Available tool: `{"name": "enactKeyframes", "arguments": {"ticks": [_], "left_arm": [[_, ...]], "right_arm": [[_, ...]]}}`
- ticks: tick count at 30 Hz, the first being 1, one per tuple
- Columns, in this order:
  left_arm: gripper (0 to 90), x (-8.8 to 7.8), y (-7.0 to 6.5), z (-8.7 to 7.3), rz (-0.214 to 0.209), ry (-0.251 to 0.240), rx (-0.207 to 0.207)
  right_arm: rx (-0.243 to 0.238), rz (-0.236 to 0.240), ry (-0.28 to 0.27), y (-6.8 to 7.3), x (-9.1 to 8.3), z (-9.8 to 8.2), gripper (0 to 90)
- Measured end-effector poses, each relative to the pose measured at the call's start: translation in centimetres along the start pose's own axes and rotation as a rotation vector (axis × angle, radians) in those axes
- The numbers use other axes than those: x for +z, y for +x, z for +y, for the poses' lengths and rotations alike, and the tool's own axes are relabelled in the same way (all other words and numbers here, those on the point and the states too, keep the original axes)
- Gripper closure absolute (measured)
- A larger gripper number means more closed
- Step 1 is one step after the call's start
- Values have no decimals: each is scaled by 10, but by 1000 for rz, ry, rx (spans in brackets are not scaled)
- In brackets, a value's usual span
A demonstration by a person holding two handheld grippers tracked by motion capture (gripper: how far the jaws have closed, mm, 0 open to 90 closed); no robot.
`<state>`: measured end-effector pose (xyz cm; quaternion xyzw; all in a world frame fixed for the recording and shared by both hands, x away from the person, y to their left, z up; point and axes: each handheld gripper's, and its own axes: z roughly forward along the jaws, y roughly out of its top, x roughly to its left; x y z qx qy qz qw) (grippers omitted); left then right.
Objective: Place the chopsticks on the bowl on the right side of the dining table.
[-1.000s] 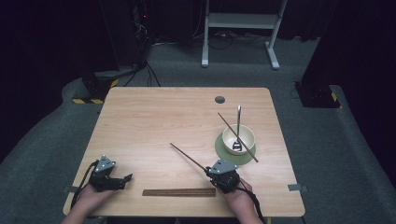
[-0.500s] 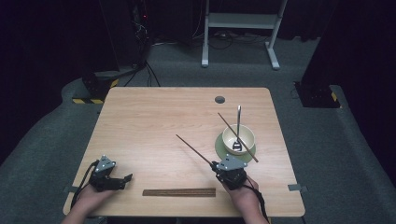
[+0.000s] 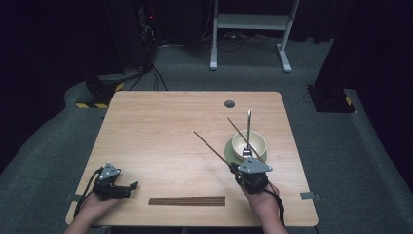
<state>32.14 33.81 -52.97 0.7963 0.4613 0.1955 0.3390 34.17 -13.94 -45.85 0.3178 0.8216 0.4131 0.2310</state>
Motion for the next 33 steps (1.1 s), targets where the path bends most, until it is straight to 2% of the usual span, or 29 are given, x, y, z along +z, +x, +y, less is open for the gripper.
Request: {"name": "enactKeyframes", "arguments": {"ticks": [3,11,24,33], "left_arm": [[79,0,0,0,0,0,0],[80,0,0,0,-2,0,1],[81,0,0,0,-3,1,1],[82,0,0,0,-3,0,-1]], "right_arm": [[27,-1,-9,-5,-1,-2,844],[32,-25,-17,-12,-6,-1,844],[94,-90,-36,-34,-17,-10,843],[124,-132,-26,-46,-20,-16,844]]}}
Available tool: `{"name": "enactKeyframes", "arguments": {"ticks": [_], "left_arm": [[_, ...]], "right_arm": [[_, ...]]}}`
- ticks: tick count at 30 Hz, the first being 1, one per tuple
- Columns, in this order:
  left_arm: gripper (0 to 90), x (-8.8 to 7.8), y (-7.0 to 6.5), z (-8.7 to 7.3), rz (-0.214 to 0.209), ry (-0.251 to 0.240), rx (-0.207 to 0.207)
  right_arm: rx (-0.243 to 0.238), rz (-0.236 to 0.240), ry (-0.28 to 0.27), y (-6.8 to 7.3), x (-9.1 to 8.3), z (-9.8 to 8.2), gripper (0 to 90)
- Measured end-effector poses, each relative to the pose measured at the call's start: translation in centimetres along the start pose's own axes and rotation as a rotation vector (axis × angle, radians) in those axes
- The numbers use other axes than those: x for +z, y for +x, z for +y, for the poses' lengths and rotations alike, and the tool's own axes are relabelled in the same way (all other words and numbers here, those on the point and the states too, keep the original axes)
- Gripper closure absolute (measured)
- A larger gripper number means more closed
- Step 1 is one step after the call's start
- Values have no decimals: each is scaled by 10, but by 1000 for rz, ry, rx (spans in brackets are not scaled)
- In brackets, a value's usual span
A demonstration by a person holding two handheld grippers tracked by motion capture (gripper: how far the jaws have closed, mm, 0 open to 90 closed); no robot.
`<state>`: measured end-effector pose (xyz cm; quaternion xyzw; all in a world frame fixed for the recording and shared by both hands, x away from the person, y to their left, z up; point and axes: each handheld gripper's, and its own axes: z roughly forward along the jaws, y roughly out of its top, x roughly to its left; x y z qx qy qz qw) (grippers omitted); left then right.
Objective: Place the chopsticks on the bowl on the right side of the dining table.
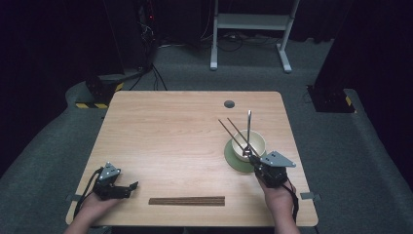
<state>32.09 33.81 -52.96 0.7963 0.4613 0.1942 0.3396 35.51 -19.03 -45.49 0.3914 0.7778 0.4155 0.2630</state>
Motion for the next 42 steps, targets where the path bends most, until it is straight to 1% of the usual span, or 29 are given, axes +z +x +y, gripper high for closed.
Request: {"name": "enactKeyframes", "arguments": {"ticks": [5,7,11,13,16,23,27,36,42], "left_arm": [[83,0,0,0,-2,0,-1],[84,0,0,0,-1,-1,-1],[85,0,0,0,-2,-1,-2],[85,0,0,0,-2,0,-1],[85,0,0,0,-3,-1,-1],[86,0,0,0,-5,-1,0],[85,0,0,0,-5,-2,2],[86,0,0,0,-5,-2,0],[87,0,0,0,-5,-2,1]], "right_arm": [[8,-17,3,-5,0,-2,843],[21,-20,5,-7,0,-4,843],[24,-28,13,-11,1,-5,843],[33,-24,12,-12,1,-7,843],[30,-29,20,-13,2,-8,844],[42,-32,26,-16,4,-10,843],[42,-29,35,-15,7,-11,843],[32,-33,39,-14,11,-9,843],[35,-34,40,-14,13,-9,840]]}}
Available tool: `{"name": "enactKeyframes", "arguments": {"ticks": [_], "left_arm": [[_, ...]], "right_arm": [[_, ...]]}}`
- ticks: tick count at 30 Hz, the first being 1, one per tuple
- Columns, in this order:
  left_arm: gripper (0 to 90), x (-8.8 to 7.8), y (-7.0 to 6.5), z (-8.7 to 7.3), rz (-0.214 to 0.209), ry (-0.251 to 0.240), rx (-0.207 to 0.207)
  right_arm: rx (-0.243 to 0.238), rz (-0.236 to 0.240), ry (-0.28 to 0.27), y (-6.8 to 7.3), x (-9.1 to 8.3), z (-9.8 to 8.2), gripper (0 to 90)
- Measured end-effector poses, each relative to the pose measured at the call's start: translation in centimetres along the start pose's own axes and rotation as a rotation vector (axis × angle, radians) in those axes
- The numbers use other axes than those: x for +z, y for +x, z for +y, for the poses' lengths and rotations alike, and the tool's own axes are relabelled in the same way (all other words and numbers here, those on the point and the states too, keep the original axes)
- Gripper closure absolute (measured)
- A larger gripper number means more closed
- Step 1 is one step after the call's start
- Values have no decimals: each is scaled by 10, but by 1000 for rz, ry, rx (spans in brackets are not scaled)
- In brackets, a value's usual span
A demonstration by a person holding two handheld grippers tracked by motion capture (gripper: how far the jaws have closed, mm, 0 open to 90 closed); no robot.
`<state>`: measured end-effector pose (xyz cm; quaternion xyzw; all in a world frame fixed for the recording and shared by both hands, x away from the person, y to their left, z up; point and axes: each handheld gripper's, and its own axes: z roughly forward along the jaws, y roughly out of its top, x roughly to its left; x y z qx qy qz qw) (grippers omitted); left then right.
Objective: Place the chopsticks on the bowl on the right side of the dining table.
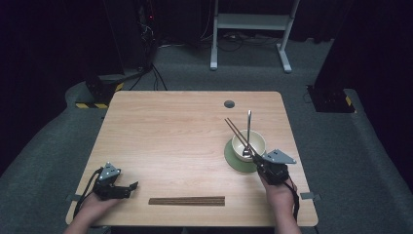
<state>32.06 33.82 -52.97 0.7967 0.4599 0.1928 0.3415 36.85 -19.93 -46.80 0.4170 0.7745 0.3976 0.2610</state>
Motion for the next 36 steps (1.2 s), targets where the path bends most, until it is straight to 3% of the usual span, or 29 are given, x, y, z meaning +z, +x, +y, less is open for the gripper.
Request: {"name": "enactKeyframes", "arguments": {"ticks": [13,18,20,25,28,36], "left_arm": [[88,0,0,0,-1,-1,0],[88,0,0,0,-2,-1,0],[88,0,0,0,-3,-1,0],[88,0,0,0,-5,-1,0],[88,0,1,0,-11,-3,-1],[88,0,1,0,-20,-3,8]], "right_arm": [[42,9,-47,-4,-11,3,776],[76,-10,-68,-7,-23,3,603],[94,6,-73,-7,-25,1,545],[102,-15,-44,-7,-26,-10,494],[116,-8,-15,-11,-24,-18,508],[93,22,15,-9,-20,-23,685]]}}
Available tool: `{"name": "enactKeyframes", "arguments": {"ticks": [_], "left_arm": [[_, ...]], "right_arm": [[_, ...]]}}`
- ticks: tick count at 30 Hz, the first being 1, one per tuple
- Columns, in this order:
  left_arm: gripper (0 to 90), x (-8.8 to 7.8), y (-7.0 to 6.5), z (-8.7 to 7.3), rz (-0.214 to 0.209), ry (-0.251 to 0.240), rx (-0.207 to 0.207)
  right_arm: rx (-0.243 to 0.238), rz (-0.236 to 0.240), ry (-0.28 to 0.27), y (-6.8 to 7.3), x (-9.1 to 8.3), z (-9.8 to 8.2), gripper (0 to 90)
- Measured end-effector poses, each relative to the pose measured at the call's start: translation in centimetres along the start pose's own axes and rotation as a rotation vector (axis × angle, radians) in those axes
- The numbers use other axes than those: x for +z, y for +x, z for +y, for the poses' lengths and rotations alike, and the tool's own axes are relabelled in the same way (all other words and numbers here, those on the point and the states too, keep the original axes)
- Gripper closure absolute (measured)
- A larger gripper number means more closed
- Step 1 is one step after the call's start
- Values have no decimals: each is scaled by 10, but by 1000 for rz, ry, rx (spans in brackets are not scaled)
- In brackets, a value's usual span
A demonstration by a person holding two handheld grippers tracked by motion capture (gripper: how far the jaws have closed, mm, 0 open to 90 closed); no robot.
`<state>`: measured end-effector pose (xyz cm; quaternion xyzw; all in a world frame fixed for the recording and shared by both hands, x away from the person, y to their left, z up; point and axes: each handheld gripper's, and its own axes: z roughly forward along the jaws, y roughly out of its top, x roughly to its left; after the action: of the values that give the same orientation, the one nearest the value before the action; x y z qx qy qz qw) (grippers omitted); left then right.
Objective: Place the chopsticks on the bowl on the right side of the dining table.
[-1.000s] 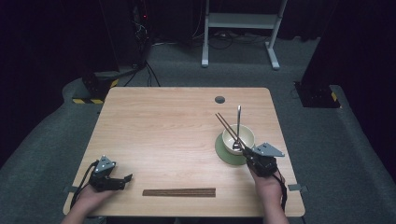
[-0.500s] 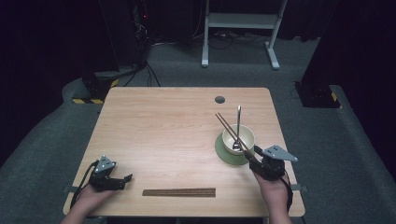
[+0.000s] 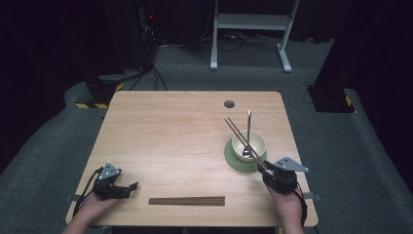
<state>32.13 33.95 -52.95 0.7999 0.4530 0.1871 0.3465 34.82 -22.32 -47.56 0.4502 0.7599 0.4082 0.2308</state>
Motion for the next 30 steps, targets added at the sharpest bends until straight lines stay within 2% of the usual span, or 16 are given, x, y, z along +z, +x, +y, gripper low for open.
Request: {"name": "enactKeyframes", "arguments": {"ticks": [5,14,30], "left_arm": [[88,0,0,0,-1,0,3],[89,0,0,0,-2,0,0],[93,0,0,0,-4,-1,6]], "right_arm": [[-20,-7,3,3,1,1,760],[-35,1,3,3,-1,2,763],[-55,53,5,7,-2,-1,763]]}}
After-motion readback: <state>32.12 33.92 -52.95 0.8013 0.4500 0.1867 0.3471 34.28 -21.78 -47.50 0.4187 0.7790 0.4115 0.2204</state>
